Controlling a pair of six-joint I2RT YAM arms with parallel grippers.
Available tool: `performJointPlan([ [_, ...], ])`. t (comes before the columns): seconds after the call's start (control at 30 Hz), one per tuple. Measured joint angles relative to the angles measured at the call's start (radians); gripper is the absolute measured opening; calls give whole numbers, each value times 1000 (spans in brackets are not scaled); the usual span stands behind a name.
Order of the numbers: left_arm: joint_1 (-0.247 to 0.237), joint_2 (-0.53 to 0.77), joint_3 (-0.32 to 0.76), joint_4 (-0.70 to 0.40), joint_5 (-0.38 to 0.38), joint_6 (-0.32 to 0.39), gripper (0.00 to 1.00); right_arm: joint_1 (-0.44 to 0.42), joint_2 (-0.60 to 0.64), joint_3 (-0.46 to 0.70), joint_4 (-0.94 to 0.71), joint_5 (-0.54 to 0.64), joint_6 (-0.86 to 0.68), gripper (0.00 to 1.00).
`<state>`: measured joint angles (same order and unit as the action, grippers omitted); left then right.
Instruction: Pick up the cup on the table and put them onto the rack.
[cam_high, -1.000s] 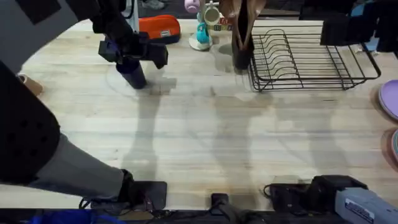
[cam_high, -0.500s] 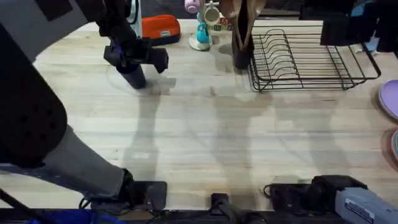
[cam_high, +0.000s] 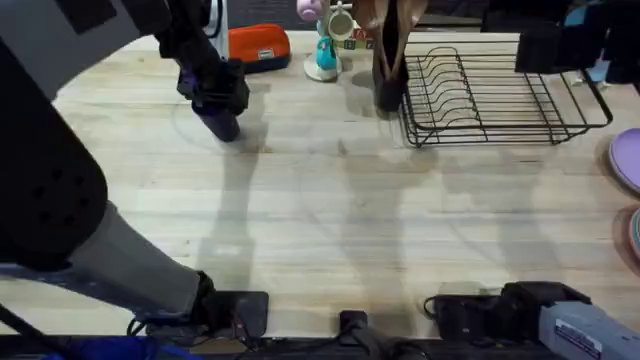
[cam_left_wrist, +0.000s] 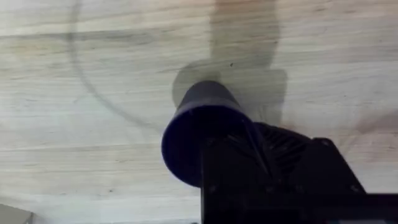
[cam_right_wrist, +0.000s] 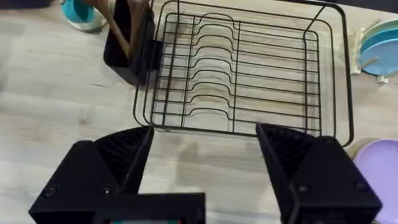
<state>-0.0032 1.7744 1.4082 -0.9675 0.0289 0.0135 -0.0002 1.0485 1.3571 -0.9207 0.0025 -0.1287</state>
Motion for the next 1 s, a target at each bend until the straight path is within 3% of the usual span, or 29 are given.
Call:
performJointPlan([
  [0.17,0,0,7,-26,-2,-3,44,0,0,0,0,0,0,996],
  [0.3,-1,0,54,-115,4,-8,41,0,0,0,0,0,0,996],
  [0.57,-45,0,317,-293,5,-14,41,0,0,0,9,0,-6,996],
  [0.73,-135,0,479,-369,5,-14,41,0,0,0,19,0,-15,996],
  [1.0,-389,0,657,-343,5,-11,41,0,0,0,2,34,-22,995],
])
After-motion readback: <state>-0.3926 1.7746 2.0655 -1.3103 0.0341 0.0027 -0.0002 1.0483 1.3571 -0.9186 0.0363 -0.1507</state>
